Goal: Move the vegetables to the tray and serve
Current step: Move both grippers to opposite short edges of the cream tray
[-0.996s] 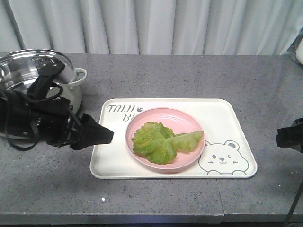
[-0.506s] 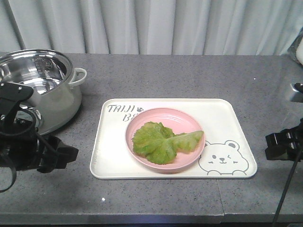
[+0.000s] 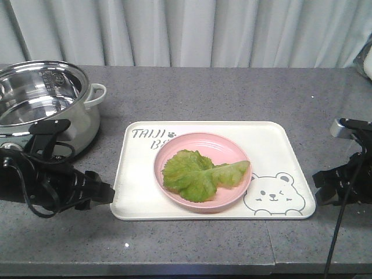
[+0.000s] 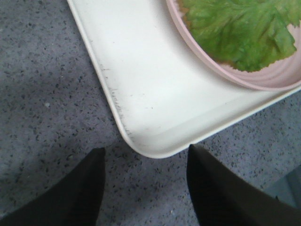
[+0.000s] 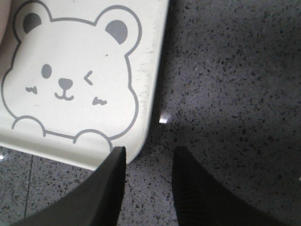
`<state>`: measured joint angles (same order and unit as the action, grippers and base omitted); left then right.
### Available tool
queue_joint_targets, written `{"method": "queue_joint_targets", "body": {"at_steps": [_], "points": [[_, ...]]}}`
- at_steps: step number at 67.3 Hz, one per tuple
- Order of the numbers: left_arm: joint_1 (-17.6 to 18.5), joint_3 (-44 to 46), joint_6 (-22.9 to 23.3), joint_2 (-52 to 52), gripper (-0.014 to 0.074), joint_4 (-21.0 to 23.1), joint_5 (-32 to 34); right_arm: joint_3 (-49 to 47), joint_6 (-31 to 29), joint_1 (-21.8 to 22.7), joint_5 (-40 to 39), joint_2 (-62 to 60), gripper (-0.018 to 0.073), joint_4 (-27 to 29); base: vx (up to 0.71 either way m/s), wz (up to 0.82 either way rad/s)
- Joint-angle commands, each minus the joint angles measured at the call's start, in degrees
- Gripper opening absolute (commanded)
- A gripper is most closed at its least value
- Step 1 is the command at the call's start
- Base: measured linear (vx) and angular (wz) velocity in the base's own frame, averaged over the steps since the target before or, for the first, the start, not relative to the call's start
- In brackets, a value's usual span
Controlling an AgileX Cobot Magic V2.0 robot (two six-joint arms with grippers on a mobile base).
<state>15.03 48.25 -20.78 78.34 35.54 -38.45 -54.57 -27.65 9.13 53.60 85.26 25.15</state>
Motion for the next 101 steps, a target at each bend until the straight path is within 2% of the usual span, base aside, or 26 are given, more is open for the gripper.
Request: {"method": "queue_joint_targets", "body": {"at_steps": [1,9,17,25,49,72,84,101], "points": [[0.2,1.3,-0.2,0.7,0.0376,4.9,3.3,-1.5,-1.1,0.4,-1.9,-0.8,0.0245,1.2,0.00,0.00],[0.2,1.3,-3.2,3.2,0.0376,7.9,4.5,-1.6,-2.0,0.1,-2.7,0.0,0.0245,1.7,0.00,0.00],[0.2,1.4,-5.5,5.1,0.0376,9.0,6.0,-1.7,-4.8,0.1,-2.8,0.9,0.0245,4.4,0.00,0.00],[0.2,1.5,-5.5,6.7,0.0376,9.4,7.6,-1.7,-6.0,0.1,-3.4,1.9,0.0245,5.8,0.00,0.00],[0.2,4.8,-5.5,10.8,0.0376,10.2,6.1,-1.7,-8.0,0.1,-5.4,4.1,0.0245,6.4,0.00,0.00],[0.2,4.8,-5.5,13.3,0.0376,10.9,6.3,-1.7,-14.9,0.1,-5.7,7.3,0.0245,14.4,0.00,0.00],[0.2,4.8,-5.5,15.2,0.0376,10.9,8.7,-1.7,-15.5,0.1,-7.9,8.3,0.0245,14.6,0.00,0.00],[0.2,4.8,-5.5,16.2,0.0376,10.9,8.7,-1.7,-15.5,0.1,-7.6,8.6,0.0242,14.6,0.00,0.00]]}}
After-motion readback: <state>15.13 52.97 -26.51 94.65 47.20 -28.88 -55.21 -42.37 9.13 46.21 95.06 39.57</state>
